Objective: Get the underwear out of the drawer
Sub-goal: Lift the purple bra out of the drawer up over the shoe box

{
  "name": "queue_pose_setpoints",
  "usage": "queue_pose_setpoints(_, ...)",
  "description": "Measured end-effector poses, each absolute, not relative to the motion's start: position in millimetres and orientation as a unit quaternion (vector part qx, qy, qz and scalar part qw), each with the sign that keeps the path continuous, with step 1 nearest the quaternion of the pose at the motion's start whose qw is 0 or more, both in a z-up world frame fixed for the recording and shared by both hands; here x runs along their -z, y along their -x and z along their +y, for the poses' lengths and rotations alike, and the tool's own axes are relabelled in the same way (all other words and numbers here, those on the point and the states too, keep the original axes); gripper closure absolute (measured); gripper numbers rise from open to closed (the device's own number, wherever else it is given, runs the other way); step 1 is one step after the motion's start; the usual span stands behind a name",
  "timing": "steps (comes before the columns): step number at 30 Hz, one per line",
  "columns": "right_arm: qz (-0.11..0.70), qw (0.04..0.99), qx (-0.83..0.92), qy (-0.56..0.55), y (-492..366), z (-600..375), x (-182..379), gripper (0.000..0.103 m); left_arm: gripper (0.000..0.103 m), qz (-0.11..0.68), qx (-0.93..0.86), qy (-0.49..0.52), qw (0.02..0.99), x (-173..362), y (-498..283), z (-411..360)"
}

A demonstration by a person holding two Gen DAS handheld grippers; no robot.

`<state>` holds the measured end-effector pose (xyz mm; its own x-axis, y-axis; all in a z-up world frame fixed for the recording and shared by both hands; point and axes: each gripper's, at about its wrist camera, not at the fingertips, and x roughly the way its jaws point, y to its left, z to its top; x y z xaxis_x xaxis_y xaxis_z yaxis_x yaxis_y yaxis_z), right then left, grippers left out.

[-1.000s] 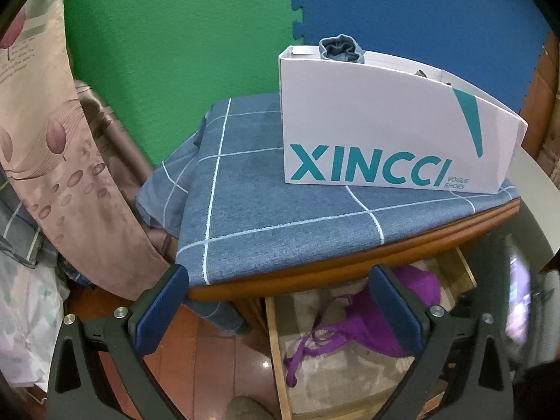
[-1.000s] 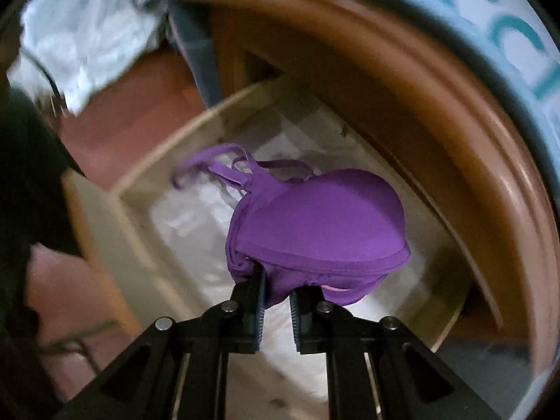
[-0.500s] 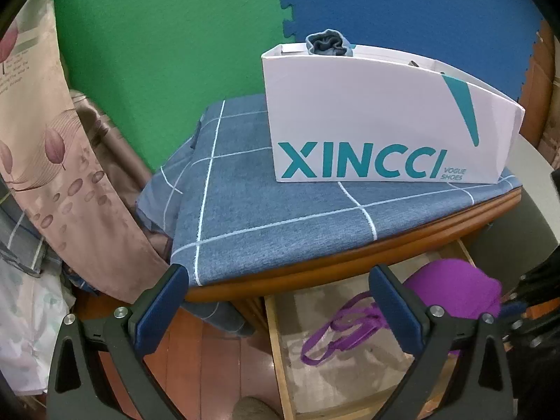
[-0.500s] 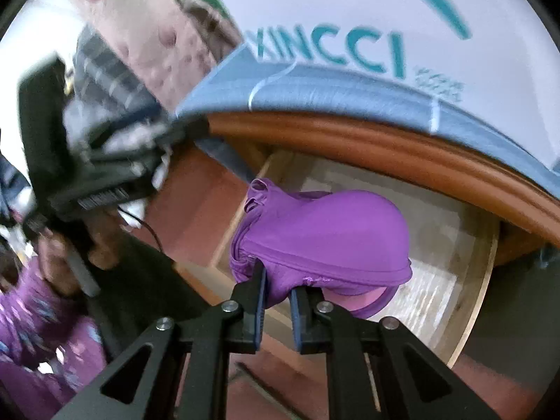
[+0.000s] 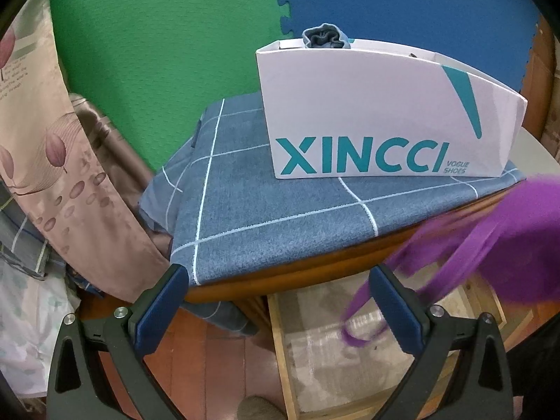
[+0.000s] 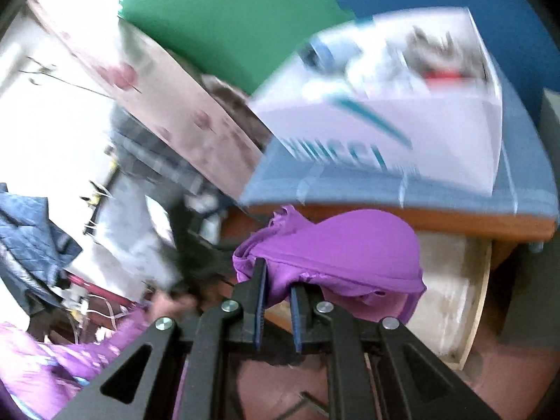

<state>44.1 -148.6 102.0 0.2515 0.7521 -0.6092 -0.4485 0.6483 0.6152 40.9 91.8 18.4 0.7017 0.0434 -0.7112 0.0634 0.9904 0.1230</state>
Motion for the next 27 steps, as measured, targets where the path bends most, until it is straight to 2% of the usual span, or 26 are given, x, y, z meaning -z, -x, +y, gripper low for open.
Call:
queue_pose_setpoints(7,0.401,0.797,-0.419,-0.169,-51.4,-167.1,-192.5,0.091,0.001,0.389,0.003,-0.074,0.918,-17.4,-41.1,92.4)
queue_pose_setpoints(21,0.279,0.836,-0.429,-0.197,-75.3,-184.5,-310.1,0.091,0.001,0.4,0.002,-0.081,0.913,-12.9,-43.4,92.5)
queue_pose_setpoints(27,0.249,0.858,-0.406,-0.192,-107.3,-185.2,-340.0,0.091,0.001,0.401,0.004,-0.089,0.912,-10.0,-42.7,89.2)
